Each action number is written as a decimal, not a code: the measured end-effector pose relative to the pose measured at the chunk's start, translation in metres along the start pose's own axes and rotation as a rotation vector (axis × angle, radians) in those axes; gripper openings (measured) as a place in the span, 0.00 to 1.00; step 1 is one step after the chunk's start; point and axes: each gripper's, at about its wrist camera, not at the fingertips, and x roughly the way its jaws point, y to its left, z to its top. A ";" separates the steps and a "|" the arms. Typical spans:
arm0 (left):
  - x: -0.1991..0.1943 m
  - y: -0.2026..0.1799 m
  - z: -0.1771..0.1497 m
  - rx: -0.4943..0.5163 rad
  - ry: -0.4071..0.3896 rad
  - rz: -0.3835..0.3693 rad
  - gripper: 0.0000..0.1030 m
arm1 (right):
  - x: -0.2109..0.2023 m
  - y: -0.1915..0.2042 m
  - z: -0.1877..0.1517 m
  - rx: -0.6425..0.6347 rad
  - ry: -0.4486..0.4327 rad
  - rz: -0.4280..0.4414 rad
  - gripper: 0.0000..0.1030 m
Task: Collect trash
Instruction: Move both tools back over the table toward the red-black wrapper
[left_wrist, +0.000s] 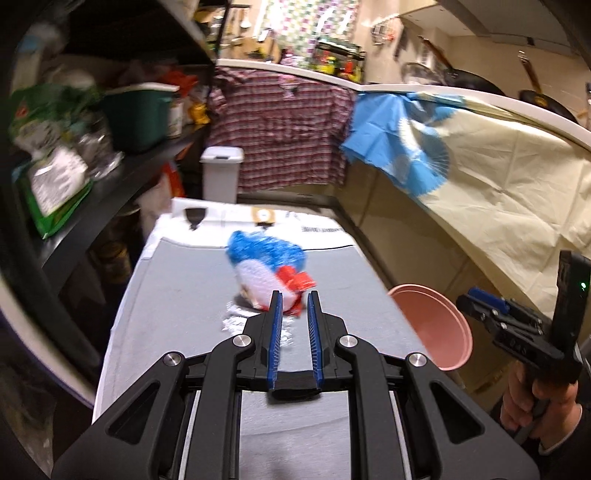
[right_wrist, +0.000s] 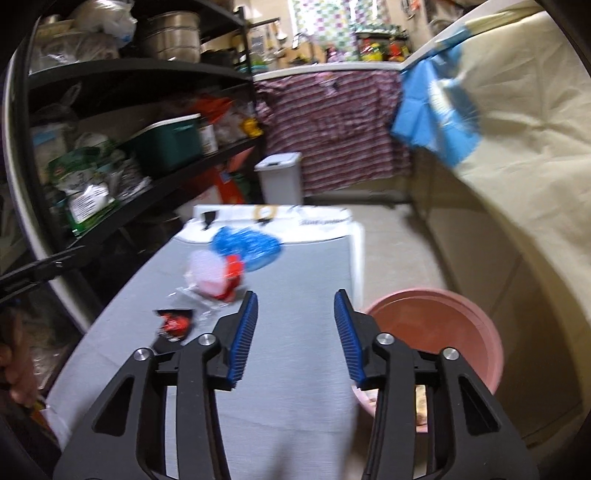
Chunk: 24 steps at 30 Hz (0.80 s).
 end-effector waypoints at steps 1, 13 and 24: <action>0.001 0.004 -0.002 -0.011 0.000 0.008 0.14 | 0.005 0.006 -0.002 -0.002 0.010 0.015 0.40; 0.023 0.055 -0.023 -0.148 0.069 0.085 0.14 | 0.083 0.070 -0.040 -0.029 0.189 0.173 0.40; 0.050 0.064 -0.032 -0.159 0.123 0.068 0.14 | 0.134 0.086 -0.065 -0.017 0.342 0.229 0.34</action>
